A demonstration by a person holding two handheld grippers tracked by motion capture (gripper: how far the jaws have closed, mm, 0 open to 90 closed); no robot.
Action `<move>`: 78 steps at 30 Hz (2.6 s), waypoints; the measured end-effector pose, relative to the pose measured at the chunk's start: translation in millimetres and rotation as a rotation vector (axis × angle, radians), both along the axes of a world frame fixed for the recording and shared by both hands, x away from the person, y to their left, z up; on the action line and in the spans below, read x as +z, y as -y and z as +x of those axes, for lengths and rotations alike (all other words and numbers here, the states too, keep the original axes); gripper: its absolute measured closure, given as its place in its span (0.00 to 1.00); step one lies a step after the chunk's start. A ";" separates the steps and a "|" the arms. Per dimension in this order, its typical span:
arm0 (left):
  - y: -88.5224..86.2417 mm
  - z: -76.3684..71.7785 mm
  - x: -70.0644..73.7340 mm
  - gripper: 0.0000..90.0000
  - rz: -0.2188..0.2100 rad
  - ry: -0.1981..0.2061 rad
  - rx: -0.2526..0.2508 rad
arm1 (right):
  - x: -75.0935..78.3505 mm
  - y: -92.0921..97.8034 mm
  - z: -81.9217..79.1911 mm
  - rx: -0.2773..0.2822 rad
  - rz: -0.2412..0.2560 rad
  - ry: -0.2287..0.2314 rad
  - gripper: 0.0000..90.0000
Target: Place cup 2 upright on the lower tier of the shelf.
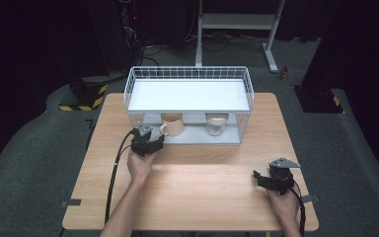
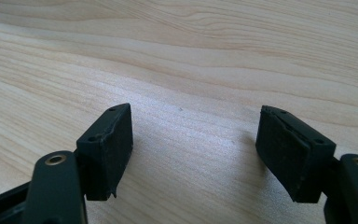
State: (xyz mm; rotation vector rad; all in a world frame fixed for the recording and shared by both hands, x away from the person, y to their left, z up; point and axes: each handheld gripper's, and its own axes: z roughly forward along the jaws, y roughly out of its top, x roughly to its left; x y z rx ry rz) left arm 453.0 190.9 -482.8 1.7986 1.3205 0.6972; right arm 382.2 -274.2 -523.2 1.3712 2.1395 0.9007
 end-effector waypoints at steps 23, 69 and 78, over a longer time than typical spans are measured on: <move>-17.9 -43.8 28.8 0.42 -0.046 0.066 -0.048 | 0.0 0.0 0.0 0.000 0.000 0.000 0.30; -43.3 -106.0 23.8 0.36 -0.108 0.020 -0.098 | 0.0 0.1 0.1 -0.001 0.002 -0.002 0.30; -47.2 -114.7 20.4 0.36 -0.106 0.010 -0.099 | 0.0 0.1 0.1 -0.002 0.003 -0.002 0.30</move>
